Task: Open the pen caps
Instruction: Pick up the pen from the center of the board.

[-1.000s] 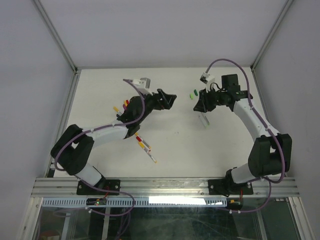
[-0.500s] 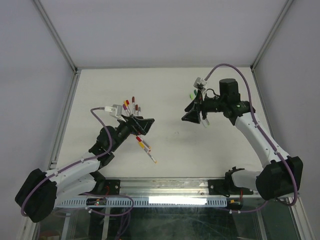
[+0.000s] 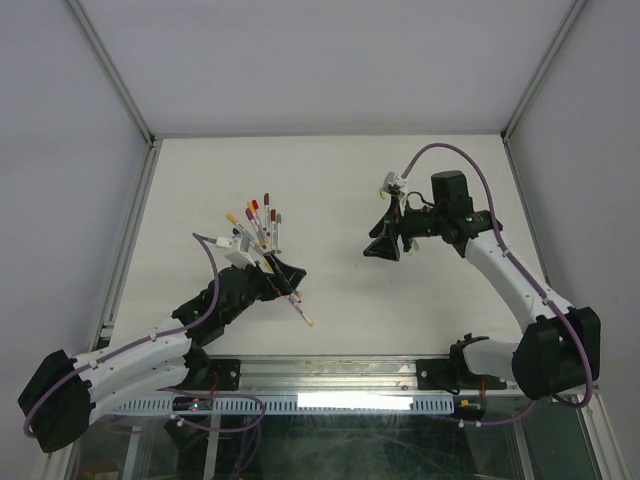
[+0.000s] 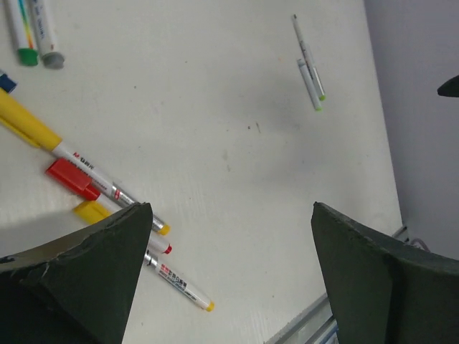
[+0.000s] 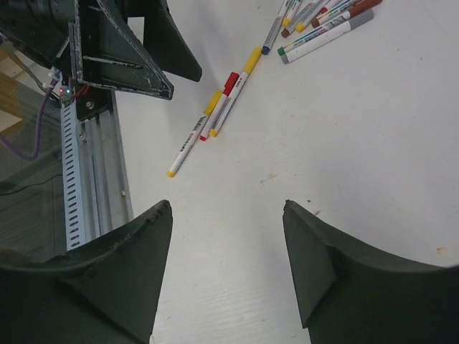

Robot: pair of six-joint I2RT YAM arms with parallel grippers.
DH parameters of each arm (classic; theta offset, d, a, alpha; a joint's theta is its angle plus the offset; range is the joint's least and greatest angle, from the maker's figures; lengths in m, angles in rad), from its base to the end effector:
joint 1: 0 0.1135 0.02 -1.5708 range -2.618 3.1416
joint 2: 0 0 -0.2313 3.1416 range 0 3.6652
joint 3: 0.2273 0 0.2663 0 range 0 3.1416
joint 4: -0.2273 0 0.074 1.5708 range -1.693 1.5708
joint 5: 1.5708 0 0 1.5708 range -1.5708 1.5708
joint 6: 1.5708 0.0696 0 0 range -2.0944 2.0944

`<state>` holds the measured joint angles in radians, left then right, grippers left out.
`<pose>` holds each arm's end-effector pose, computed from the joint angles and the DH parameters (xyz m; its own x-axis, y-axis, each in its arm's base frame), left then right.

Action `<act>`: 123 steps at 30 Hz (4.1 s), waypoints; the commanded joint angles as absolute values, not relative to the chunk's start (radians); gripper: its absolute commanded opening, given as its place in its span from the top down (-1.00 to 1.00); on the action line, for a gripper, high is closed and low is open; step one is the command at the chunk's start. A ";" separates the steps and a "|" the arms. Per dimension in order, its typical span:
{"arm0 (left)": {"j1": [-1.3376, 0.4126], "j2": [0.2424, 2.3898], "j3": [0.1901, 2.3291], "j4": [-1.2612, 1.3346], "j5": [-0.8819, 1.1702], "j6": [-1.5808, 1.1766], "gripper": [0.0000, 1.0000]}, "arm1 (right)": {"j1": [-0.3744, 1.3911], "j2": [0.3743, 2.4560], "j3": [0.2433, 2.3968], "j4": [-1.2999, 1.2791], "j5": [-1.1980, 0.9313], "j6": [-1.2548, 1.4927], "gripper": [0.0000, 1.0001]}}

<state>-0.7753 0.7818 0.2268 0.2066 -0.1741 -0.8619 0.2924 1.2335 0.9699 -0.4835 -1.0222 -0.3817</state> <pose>0.1813 -0.1608 0.1421 -0.5937 -0.4649 -0.6568 0.1880 0.7135 -0.6750 0.2611 0.1406 0.2472 -0.3246 -0.3006 -0.8968 -0.9382 0.2230 0.2648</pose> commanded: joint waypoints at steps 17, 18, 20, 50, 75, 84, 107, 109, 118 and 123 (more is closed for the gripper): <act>-1.273 1.492 0.962 -1.037 -0.790 -1.811 -0.91 | 0.342 1.285 1.018 -0.508 -0.861 -0.449 -0.31; -1.274 1.548 1.002 -1.097 -0.780 -1.851 -0.90 | 0.342 1.287 1.019 -0.507 -0.856 -0.449 -0.31; -1.276 1.623 1.054 -1.163 -0.761 -1.896 -0.87 | 0.343 1.287 1.019 -0.507 -0.846 -0.449 -0.31; -1.252 1.633 0.905 -0.840 -0.623 -1.689 0.35 | 0.336 1.289 1.022 -0.509 -0.826 -0.448 -0.32; -1.252 1.523 0.871 -0.869 -0.658 -1.682 1.00 | 0.342 1.363 0.945 -0.367 -0.977 -0.303 -0.31; -1.253 1.341 0.789 -0.670 -0.715 -1.620 1.00 | 0.398 1.445 0.764 0.108 -1.103 0.101 -0.34; -1.183 1.270 0.408 0.771 -0.661 -0.839 1.00 | 0.417 1.600 0.641 0.659 -1.098 0.692 -0.41; -1.183 1.294 0.416 0.794 -0.645 -0.837 1.00 | 0.416 1.591 0.642 0.688 -1.109 0.714 -0.38; -1.181 1.365 0.437 0.868 -0.595 -0.854 1.00 | 0.418 1.560 0.631 0.747 -1.123 0.748 -0.14; -1.181 1.390 0.448 0.876 -0.585 -0.871 1.00 | 0.422 1.557 0.636 0.743 -1.133 0.742 0.18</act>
